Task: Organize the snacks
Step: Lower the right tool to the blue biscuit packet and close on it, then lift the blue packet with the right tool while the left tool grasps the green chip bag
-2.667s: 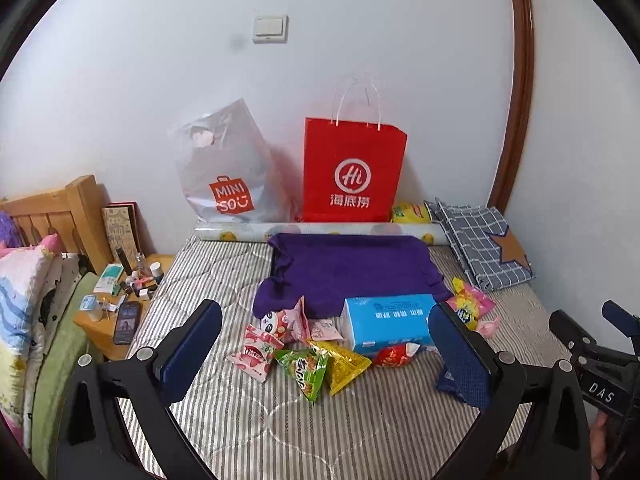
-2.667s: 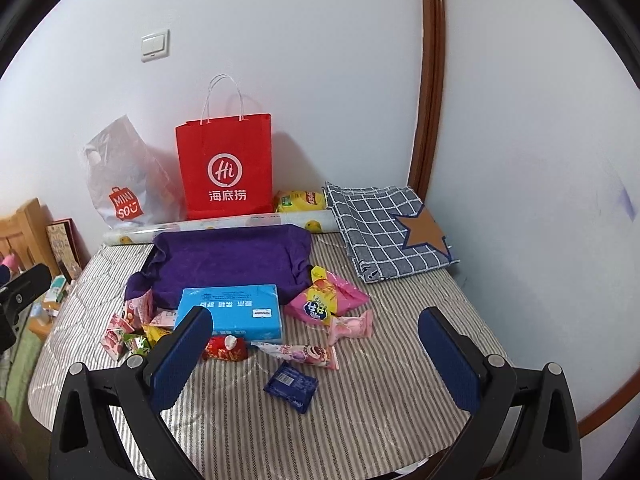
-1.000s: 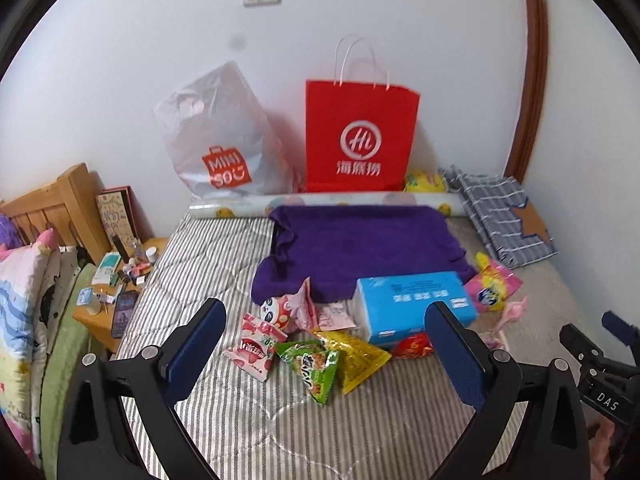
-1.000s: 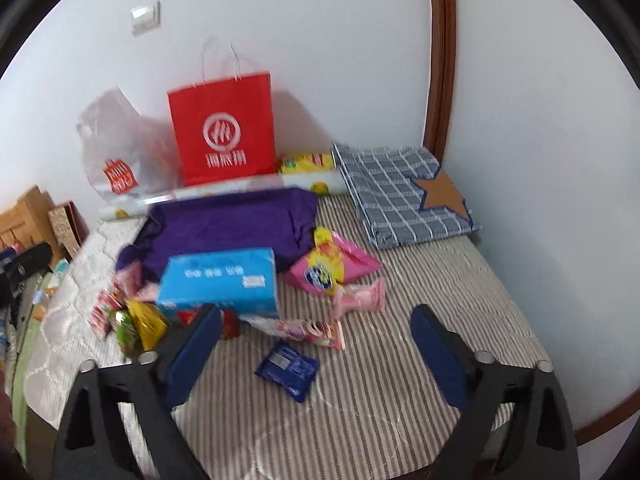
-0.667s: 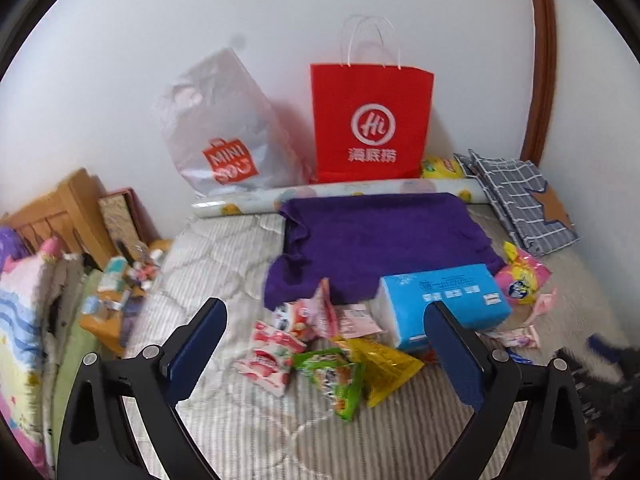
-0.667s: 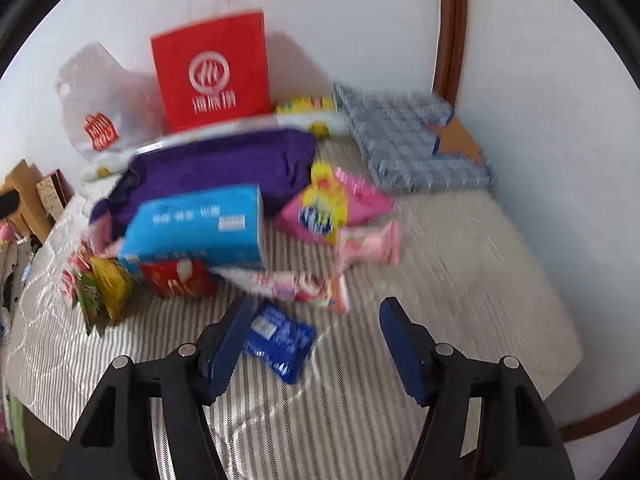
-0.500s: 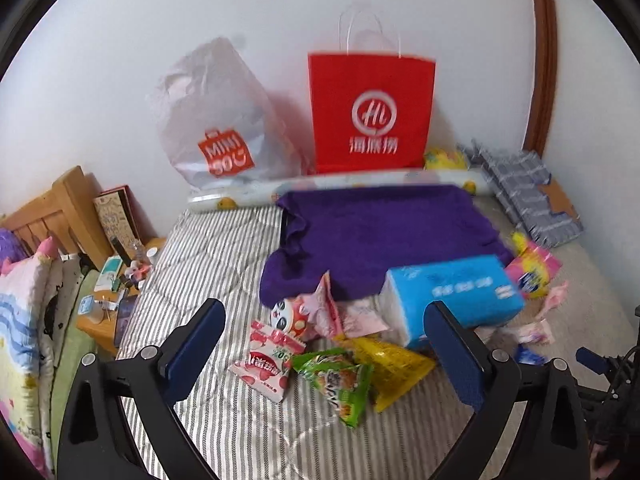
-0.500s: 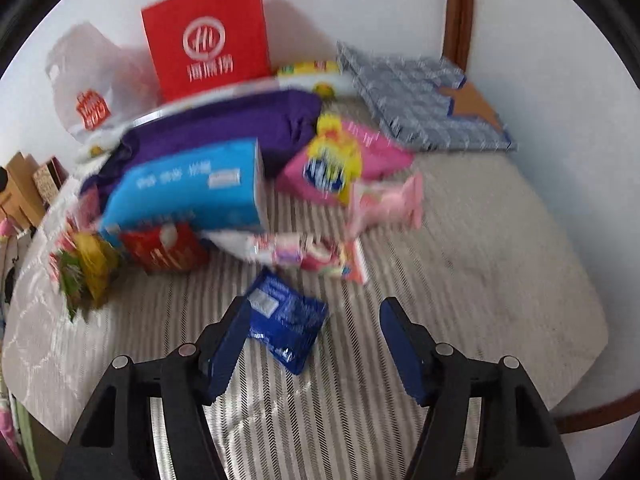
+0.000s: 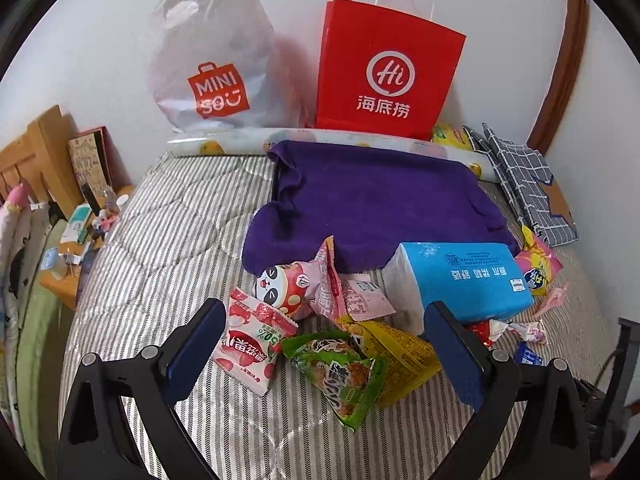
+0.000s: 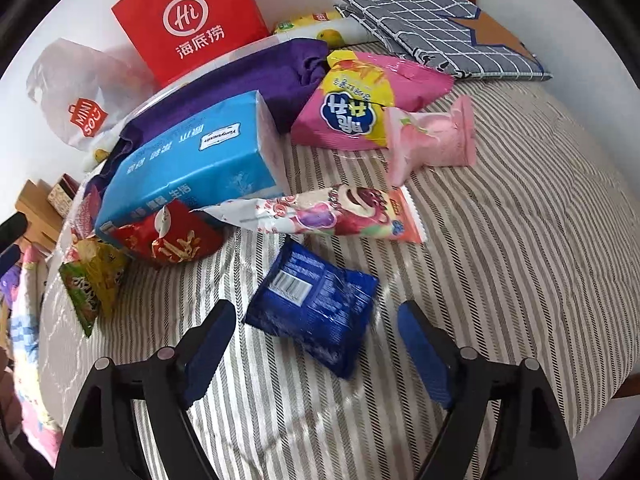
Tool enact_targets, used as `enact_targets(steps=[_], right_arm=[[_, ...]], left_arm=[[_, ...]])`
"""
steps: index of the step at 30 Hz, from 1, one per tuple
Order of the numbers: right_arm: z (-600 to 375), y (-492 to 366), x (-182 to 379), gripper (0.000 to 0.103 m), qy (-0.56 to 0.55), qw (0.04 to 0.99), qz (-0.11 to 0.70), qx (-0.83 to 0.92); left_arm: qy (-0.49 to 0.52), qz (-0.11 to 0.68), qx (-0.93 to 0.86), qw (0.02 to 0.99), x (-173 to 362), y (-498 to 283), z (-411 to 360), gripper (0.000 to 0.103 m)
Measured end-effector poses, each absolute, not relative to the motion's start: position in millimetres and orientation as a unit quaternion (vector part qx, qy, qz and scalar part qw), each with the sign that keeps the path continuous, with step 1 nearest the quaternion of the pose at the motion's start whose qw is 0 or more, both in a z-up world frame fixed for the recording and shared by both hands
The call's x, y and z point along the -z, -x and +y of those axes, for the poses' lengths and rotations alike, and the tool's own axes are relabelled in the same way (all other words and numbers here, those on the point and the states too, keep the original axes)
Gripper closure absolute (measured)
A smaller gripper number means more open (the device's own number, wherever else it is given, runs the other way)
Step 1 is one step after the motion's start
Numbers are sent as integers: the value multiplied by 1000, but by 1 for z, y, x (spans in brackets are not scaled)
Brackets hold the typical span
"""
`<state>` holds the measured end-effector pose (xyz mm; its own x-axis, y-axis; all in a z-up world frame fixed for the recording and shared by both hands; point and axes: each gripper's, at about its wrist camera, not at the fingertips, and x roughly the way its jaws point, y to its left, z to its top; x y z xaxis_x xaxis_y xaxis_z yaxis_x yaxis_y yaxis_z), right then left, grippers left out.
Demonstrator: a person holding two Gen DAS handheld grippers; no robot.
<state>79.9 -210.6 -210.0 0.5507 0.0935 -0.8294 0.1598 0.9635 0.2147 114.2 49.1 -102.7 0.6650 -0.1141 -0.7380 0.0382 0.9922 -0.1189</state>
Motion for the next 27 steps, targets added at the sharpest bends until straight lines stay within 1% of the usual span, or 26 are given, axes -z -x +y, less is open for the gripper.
enact_targets(steps=[6,9,10,12,14,15,16,22,25,26,27], right_arm=[[-202,-92,212,19,-124,876,464,53],[-193,-97,215,25,-88,881,460,75],[-191,-97,216,32,-75,883,456,86],[-188,-96,216,41,-61,889,446,79],[-188,-95,215,52,-54,891,445,71],[-187,-94,214,55,-49,891,446,66],[-187,-93,213,63,-44,891,449,56],[-188,-88,213,62,-26,891,452,36],[-189,-82,214,58,-22,890,454,36],[-190,-80,213,54,-23,889,456,36],[-192,-78,213,52,-24,889,456,37]], left_arm=[[58,420,38,905,108,-121,62,4],[57,425,31,903,112,-123,66,4],[56,426,30,903,112,-123,67,4],[55,428,26,902,115,-123,70,4],[54,431,24,901,117,-123,71,4],[53,432,24,900,118,-122,72,4],[52,433,25,900,119,-122,73,4],[62,451,44,889,130,-119,76,4],[65,462,64,882,137,-116,71,4],[63,465,69,880,139,-114,69,4],[60,467,74,879,141,-113,66,4]])
